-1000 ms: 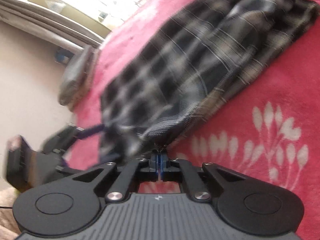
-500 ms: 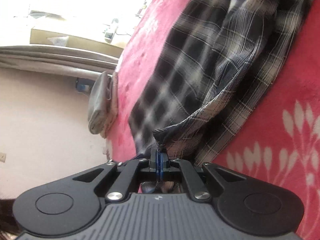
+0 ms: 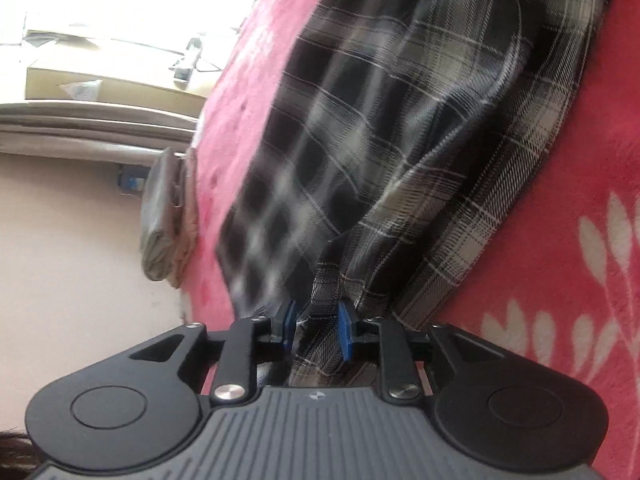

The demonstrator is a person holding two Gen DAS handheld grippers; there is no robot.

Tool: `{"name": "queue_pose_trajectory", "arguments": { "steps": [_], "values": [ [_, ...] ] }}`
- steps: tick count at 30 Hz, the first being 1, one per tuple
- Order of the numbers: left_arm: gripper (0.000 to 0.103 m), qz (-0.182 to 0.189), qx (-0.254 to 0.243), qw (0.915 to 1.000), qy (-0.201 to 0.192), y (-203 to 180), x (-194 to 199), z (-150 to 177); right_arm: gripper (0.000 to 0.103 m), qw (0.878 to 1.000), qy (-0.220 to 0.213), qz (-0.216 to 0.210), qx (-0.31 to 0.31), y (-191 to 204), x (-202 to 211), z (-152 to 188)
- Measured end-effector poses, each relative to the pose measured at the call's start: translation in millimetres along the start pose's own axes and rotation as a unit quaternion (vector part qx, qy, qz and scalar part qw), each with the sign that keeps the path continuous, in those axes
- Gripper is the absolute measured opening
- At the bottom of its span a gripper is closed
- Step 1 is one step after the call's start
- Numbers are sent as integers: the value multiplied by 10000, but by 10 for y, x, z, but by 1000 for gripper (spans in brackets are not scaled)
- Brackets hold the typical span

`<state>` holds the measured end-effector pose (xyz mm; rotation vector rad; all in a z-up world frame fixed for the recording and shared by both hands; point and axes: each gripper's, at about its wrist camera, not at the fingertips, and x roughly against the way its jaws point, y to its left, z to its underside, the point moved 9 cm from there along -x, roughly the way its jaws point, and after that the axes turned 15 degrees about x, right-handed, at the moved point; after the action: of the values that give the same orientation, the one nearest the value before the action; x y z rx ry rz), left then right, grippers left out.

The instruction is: Fold clothes

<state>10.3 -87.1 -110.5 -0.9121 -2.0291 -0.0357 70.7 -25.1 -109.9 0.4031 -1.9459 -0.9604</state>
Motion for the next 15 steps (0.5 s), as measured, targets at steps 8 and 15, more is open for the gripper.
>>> {"name": "queue_pose_trajectory", "arguments": {
  "steps": [8, 15],
  "values": [
    [75, -255, 611, 9977, 157, 281, -155, 27, 27, 9827, -433, 481, 1734, 319, 437, -81],
    [76, -305, 532, 9980, 140, 285, -134, 98, 18, 9385, -368, 1368, 3147, 314, 122, -157]
  ]
}}
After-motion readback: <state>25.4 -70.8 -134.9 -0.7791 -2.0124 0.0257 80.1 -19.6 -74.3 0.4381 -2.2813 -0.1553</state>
